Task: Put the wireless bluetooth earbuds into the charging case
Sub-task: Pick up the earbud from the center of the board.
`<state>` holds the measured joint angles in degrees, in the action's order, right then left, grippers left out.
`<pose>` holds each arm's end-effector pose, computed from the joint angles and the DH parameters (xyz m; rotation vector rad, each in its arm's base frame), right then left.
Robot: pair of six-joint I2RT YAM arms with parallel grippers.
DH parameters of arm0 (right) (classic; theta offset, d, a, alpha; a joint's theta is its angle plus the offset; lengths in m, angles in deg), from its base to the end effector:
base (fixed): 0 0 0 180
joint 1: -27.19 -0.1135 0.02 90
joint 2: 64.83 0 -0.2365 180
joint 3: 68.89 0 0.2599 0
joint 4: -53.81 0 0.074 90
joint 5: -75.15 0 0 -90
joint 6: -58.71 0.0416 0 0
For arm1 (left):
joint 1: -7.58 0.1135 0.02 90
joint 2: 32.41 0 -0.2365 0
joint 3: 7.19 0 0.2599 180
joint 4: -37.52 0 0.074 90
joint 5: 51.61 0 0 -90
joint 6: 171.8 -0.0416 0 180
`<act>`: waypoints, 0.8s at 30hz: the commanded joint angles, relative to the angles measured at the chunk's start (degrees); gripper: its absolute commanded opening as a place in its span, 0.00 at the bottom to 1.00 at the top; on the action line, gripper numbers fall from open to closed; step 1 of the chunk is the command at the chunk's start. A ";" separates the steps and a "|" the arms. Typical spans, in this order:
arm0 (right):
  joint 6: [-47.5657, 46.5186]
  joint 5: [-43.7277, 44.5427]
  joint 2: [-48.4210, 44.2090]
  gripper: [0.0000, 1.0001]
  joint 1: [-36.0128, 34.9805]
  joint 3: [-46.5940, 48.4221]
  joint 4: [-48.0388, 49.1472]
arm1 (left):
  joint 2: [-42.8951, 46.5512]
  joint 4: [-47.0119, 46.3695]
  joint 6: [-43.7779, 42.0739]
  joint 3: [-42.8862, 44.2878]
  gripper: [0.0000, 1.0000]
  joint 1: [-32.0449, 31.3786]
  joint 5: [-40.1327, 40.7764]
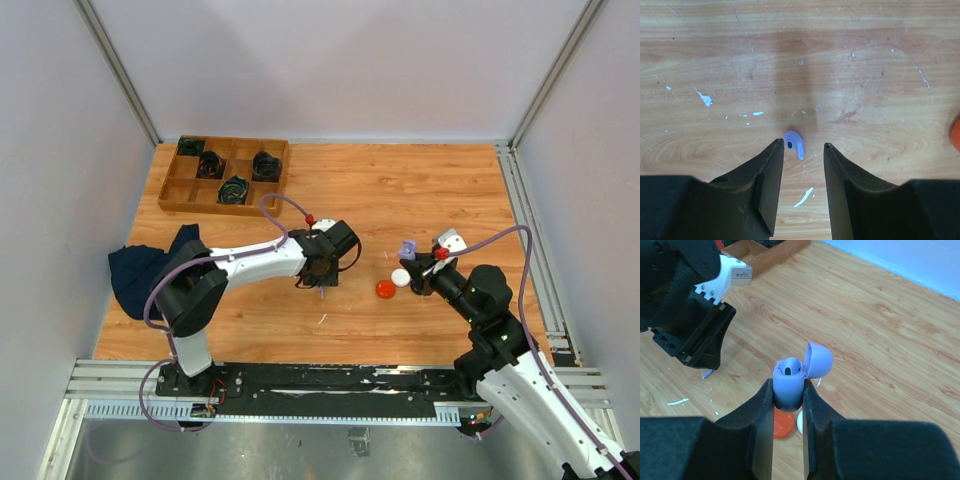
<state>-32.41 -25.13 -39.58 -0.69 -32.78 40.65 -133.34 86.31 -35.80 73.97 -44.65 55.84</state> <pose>0.1523 0.0889 0.2587 -0.5437 1.5406 0.5043 0.2248 -0.2698 0.1520 0.0676 2.6679 -0.1138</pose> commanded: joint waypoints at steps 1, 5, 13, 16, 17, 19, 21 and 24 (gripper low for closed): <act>1.52 -1.77 -0.17 0.01 -1.03 1.88 -2.23 | -3.39 4.48 4.38 3.59 0.43 0.61 2.63; 1.83 -2.91 0.05 0.01 -1.03 1.93 -2.22 | -6.02 6.90 4.28 5.93 0.43 1.19 2.60; 2.33 -4.76 -0.07 0.01 -1.04 1.97 -2.49 | -8.67 9.23 4.01 8.04 0.40 1.43 1.46; 2.45 -5.31 -0.06 0.01 -1.03 1.93 -2.43 | -9.58 9.38 3.77 8.40 0.38 1.43 0.89; 2.57 -5.36 -0.06 0.01 -1.03 1.98 -2.41 | -9.96 9.44 3.65 8.54 0.37 1.43 0.65; 2.54 -5.45 -0.15 0.01 -1.04 1.88 -2.45 | -10.65 9.75 3.49 8.95 0.37 1.43 0.27; 2.53 -5.60 -0.21 0.01 -1.03 1.93 -2.45 | -11.31 10.26 3.29 9.40 0.36 1.43 -0.37; 2.58 -5.96 -0.58 0.01 -0.97 2.09 -2.52 | -11.49 10.50 3.35 9.39 0.36 1.43 -0.79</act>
<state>-30.79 -29.94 -39.43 -0.69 -32.65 38.35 -143.50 95.12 -32.67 82.56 -43.43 55.71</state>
